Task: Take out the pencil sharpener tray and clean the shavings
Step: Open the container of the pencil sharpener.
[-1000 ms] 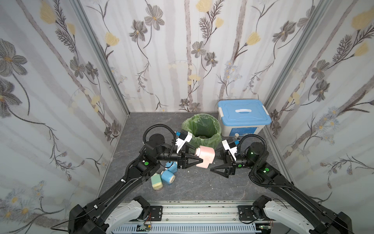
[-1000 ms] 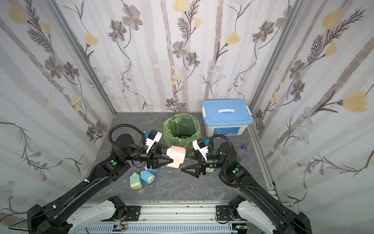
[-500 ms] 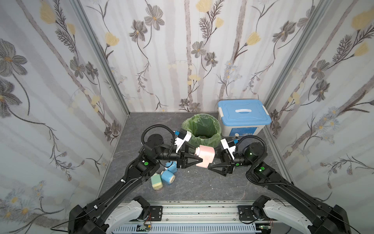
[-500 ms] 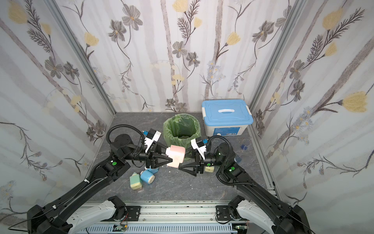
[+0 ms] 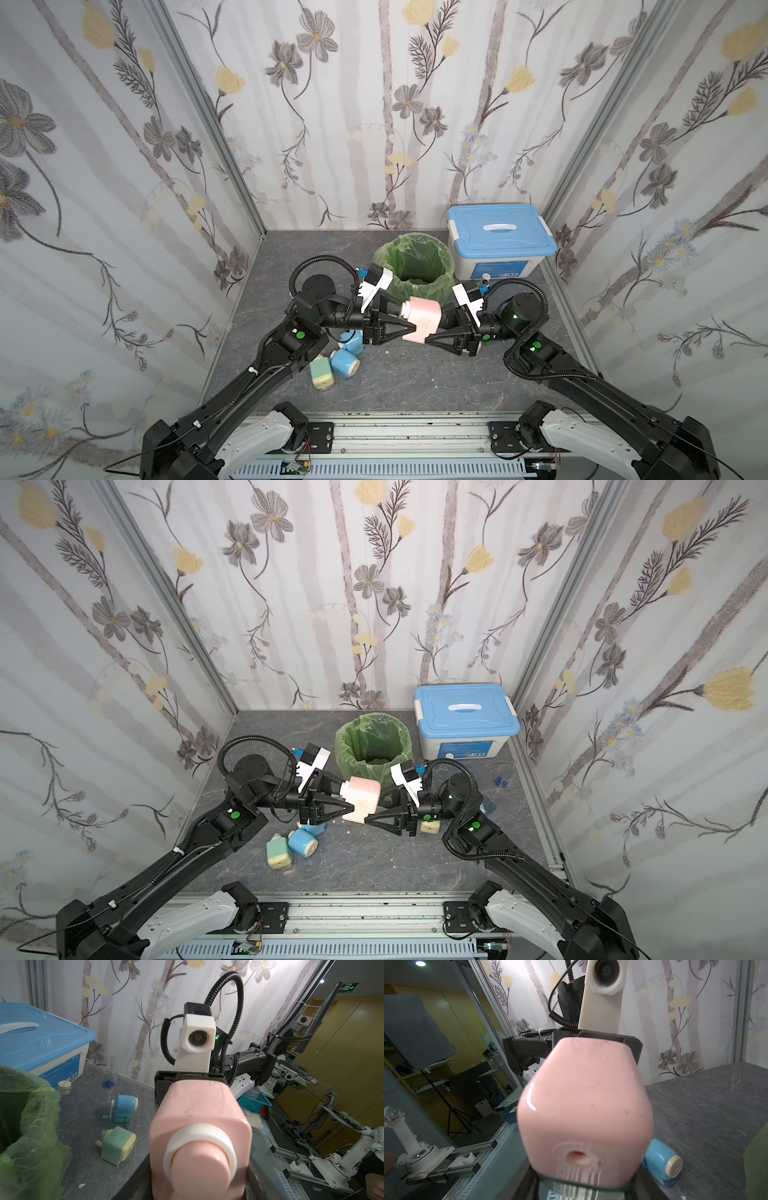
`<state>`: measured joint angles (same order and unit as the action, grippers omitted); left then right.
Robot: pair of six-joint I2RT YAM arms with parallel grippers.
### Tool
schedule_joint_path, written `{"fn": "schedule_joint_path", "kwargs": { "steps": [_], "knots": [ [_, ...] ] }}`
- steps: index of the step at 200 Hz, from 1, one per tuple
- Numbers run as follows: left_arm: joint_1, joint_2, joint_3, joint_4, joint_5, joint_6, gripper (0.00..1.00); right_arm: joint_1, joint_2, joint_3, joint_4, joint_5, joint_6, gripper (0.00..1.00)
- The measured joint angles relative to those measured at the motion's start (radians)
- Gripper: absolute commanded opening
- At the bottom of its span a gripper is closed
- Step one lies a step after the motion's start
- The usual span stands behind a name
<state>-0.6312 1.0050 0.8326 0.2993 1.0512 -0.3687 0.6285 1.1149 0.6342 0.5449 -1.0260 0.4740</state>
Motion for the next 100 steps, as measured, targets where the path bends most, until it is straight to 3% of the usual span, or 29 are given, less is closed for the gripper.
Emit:
{"fn": "schedule_joint_path", "kwargs": {
  "steps": [100],
  "knots": [
    [0.024,-0.025,-0.005,-0.055,-0.054,0.030,0.47,-0.138,-0.077,-0.059,-0.051,-0.080,-0.025,0.42]
  ]
}}
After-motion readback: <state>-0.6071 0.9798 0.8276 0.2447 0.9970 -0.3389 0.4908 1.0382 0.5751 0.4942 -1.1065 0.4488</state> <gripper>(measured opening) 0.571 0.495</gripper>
